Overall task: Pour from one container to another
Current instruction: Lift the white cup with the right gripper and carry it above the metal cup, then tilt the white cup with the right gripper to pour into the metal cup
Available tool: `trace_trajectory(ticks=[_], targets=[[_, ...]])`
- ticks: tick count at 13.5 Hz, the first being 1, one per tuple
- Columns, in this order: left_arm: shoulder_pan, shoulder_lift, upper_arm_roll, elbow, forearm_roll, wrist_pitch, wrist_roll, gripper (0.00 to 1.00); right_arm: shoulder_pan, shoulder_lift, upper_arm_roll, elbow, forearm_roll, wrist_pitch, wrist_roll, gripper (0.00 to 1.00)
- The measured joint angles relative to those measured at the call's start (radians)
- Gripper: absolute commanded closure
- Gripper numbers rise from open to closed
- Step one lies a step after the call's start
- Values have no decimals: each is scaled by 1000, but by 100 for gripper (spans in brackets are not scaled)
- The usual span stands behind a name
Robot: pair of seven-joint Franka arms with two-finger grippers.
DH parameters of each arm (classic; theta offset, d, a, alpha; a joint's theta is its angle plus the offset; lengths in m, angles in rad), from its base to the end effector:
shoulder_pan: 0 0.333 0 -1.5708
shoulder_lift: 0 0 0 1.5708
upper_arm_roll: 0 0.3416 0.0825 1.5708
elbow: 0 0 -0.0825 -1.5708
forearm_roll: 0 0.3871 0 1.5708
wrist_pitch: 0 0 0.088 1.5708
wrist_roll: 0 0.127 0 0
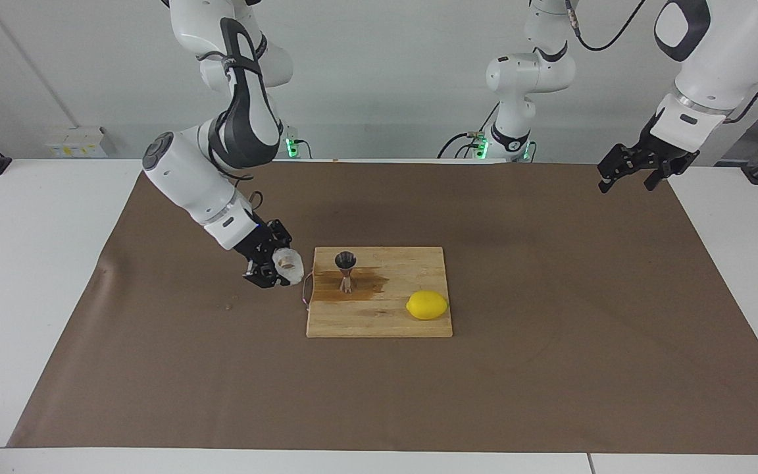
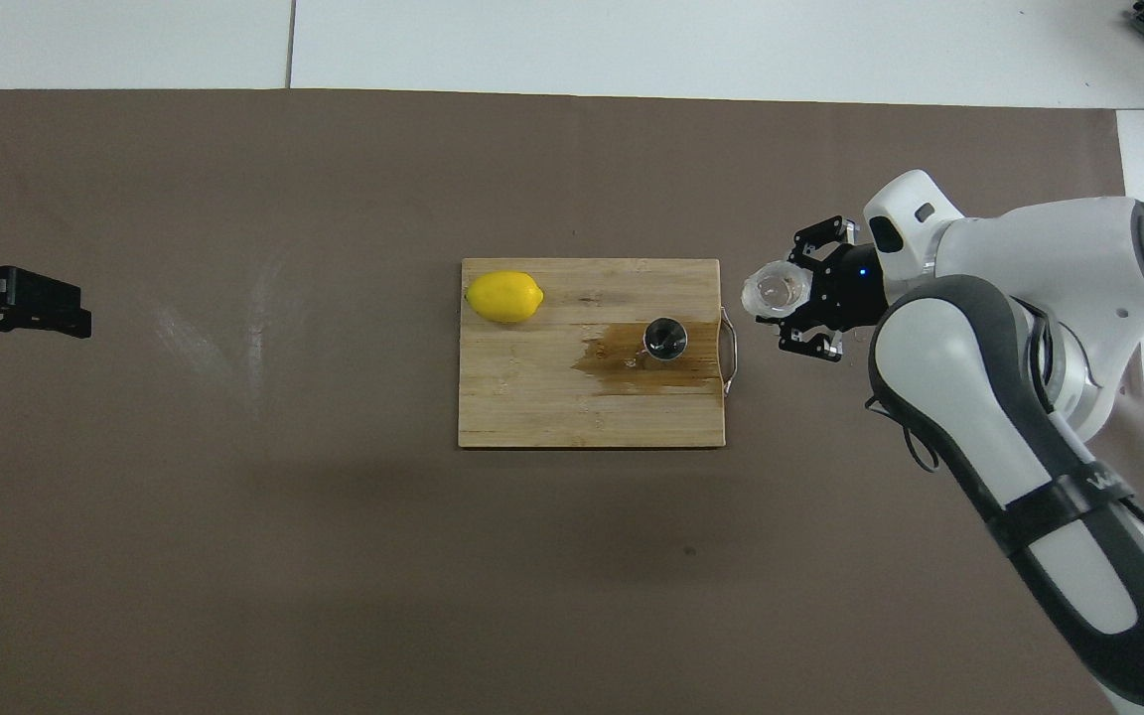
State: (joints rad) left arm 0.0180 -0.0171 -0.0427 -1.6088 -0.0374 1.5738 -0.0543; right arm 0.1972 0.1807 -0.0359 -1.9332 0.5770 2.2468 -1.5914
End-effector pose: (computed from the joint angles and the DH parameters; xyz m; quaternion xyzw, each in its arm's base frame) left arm 0.5508 -0.0186 0.6219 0.9997 0.0150 -0.0097 0.0180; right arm 0.6122 0.1249 0.4166 -0.7374 -0.6317 -0.1994 0.1318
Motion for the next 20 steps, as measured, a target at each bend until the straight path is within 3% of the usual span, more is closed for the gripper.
trace_trajectory(ticks=[9, 20], targets=[[0, -23, 0, 17, 0, -53, 1, 0, 128, 0, 1, 2, -318, -1, 122, 65], [1, -25, 7, 17, 0, -63, 1, 0, 190, 0, 1, 9, -528, 10, 199, 64]])
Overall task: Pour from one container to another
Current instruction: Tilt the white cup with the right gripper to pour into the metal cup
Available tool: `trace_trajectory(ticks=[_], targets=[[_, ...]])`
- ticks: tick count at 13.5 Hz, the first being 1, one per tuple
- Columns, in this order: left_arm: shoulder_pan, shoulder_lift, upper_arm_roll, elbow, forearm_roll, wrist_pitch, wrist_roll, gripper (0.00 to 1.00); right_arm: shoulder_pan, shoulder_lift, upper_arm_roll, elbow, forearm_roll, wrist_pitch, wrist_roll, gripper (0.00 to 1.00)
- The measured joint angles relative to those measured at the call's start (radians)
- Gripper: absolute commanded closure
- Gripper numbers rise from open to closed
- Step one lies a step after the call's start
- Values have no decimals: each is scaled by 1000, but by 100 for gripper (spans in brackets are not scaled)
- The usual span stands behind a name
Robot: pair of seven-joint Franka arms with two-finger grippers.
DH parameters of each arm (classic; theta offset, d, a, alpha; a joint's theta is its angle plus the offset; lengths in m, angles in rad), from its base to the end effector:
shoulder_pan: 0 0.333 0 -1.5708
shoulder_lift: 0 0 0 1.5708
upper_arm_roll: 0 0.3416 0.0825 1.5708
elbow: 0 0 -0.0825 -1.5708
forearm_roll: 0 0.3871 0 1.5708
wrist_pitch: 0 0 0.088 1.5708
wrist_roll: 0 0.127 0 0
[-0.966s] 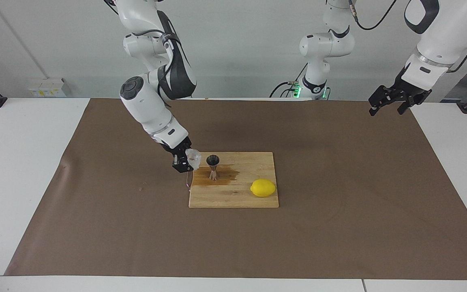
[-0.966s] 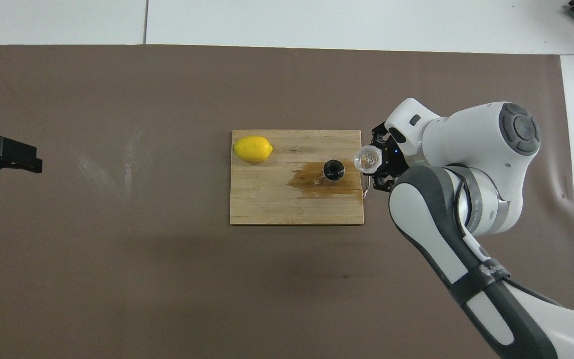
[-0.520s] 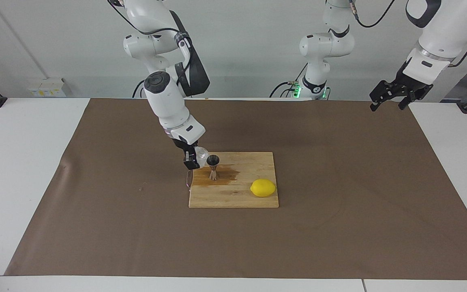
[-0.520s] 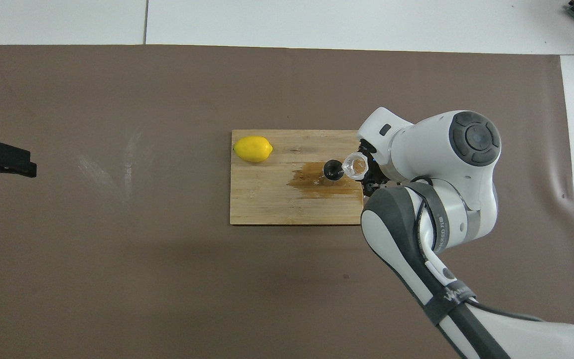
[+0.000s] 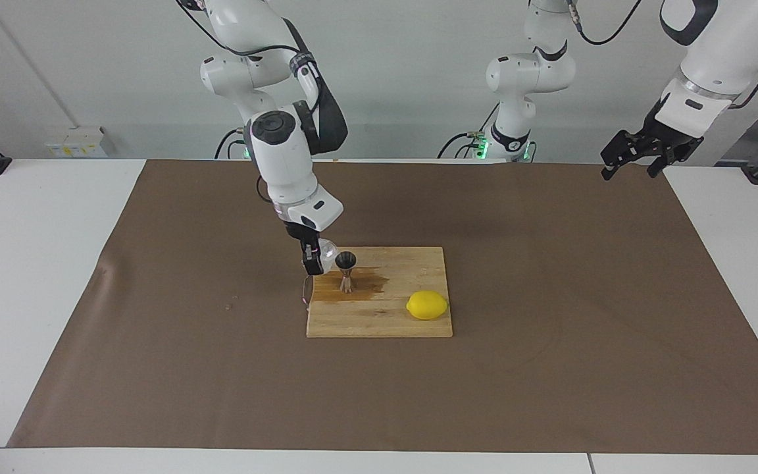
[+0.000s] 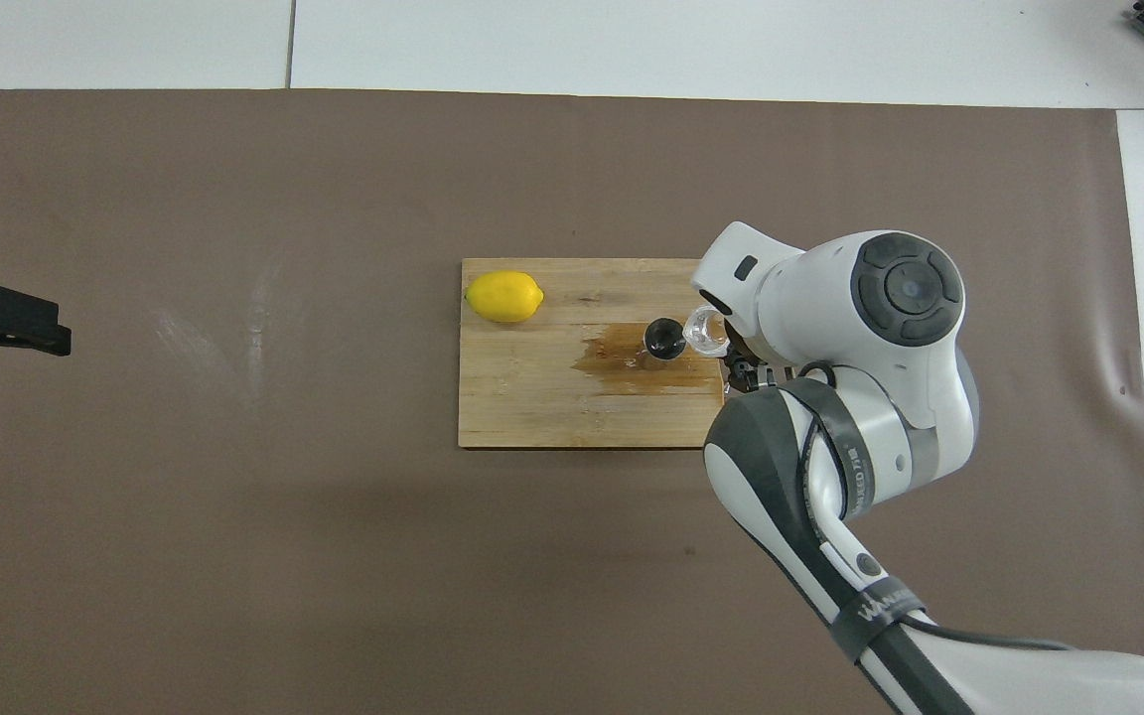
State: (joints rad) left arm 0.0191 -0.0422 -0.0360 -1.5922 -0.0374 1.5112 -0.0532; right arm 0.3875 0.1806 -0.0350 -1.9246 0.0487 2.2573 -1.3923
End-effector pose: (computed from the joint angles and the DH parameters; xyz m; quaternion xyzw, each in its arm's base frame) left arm 0.5362 -0.0144 0.6381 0.9995 0.0174 -0.0200 0.0172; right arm 0.5845 0.2182 0.4160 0.6513 0.7548 0.0744 0.0232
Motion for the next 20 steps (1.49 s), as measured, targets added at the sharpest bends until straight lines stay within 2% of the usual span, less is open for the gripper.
trace_trajectory(ticks=[10, 20], targets=[[0, 0, 0, 0, 0, -1, 0, 0, 57, 0, 0, 1, -180, 51, 70, 65], [0, 0, 0, 0, 0, -2, 0, 0, 61, -1, 0, 0, -269, 51, 70, 65]])
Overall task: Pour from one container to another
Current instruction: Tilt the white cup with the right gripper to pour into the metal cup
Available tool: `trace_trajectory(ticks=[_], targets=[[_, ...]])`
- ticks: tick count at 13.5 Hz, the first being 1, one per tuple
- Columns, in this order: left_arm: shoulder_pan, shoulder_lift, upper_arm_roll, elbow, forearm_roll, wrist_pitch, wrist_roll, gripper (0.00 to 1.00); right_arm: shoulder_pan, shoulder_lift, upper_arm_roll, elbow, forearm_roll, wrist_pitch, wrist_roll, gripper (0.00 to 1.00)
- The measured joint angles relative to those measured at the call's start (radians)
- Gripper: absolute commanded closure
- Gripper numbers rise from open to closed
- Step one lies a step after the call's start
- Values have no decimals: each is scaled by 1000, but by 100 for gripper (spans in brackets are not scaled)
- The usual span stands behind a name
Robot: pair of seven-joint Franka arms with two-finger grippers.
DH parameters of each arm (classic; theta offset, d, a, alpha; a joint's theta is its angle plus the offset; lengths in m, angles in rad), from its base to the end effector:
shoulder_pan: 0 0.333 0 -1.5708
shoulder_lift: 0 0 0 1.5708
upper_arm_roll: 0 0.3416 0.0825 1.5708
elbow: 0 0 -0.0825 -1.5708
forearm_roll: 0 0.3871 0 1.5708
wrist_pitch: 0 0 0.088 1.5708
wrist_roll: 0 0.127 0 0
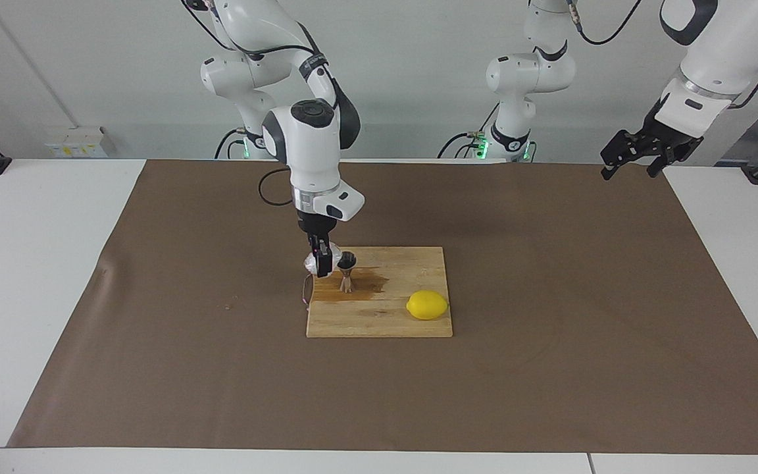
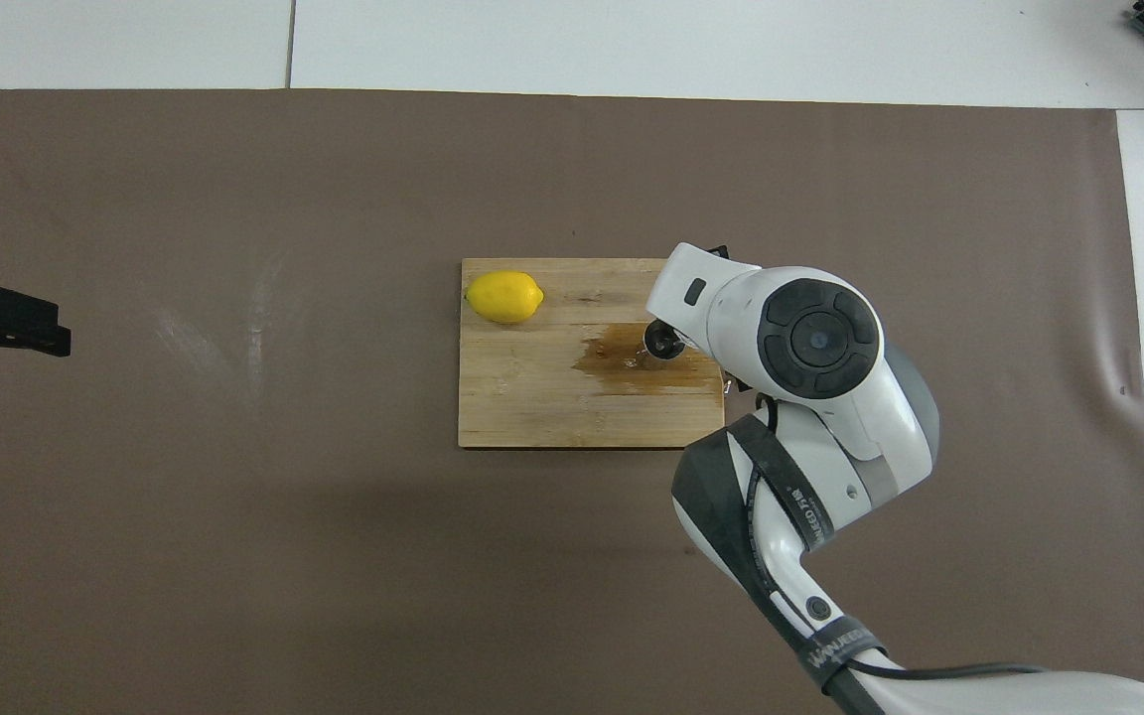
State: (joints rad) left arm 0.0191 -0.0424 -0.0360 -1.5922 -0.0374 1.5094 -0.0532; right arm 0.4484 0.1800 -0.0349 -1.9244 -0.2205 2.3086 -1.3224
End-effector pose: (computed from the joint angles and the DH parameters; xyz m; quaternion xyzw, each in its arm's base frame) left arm 0.5359 -0.0144 0.6380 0.9995 0.0174 -0.0208 0.0172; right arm 0.5795 0.2470 0.4228 0.5886 0.7968 0.0507 0.1267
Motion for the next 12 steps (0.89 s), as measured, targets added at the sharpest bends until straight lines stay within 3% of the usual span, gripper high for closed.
trace_trajectory(ticks=[12], targets=[[0, 0, 0, 0, 0, -1, 0, 0, 30, -1, 0, -12, -119, 0, 26, 65]])
